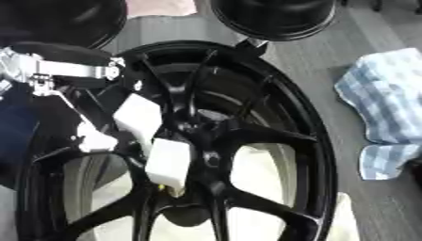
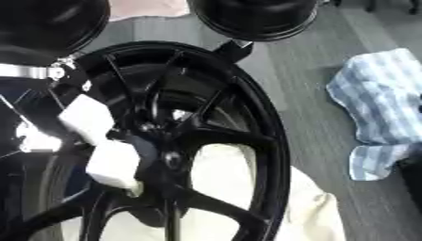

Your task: Pull the pin out of the wheel hub.

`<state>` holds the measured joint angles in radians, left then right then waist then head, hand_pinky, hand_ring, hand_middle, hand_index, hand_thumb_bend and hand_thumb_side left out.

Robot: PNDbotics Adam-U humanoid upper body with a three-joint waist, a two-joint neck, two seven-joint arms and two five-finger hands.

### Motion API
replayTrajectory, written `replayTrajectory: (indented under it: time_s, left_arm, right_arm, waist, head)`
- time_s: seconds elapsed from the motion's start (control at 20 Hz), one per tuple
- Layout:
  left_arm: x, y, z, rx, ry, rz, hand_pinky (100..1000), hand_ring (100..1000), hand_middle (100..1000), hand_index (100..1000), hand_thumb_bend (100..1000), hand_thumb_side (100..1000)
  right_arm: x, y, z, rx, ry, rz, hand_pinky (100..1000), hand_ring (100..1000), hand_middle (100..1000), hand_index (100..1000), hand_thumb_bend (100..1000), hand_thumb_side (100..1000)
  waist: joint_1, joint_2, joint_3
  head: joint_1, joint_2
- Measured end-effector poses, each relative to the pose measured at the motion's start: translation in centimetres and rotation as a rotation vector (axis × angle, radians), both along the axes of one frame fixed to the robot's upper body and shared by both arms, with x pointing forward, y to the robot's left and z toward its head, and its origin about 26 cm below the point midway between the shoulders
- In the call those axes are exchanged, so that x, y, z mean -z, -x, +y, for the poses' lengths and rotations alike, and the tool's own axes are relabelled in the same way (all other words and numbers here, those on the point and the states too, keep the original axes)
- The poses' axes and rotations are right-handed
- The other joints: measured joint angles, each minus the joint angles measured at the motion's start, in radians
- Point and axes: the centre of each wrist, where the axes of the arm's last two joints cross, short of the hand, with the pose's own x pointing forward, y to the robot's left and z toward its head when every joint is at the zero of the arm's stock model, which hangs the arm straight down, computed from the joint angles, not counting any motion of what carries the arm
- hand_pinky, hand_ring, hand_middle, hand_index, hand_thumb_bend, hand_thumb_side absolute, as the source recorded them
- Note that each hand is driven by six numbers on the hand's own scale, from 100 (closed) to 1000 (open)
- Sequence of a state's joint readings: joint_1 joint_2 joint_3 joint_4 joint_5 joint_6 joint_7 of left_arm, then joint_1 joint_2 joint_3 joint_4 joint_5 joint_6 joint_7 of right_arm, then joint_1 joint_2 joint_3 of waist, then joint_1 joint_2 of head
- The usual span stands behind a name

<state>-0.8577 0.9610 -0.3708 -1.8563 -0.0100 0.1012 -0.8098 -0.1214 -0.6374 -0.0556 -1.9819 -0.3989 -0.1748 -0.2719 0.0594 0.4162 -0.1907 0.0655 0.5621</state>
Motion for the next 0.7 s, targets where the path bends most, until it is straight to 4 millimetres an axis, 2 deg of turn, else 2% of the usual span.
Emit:
replayTrajectory:
  time_s: [0.45,0.7]
  left_arm:
    - [-1.4,1.1,0.5,-0.018,0.129,-0.046,767,606,294,405,199,126]
    - [-3.0,2.3,2.0,-0.055,0.23,-0.09,769,602,271,389,184,134]
  right_arm:
    - [0.2,0.1,-0.2,0.012,-0.006,-0.002,765,759,707,593,220,456]
    - [0.4,0.3,-0.5,0.024,-0.011,0.002,765,759,707,593,221,453]
  waist:
    - [0.0,-0.015,0.006]
    - [-0.001,-0.025,0.025]
  head:
    - [0.003,0.016]
    - [-0.007,0.023]
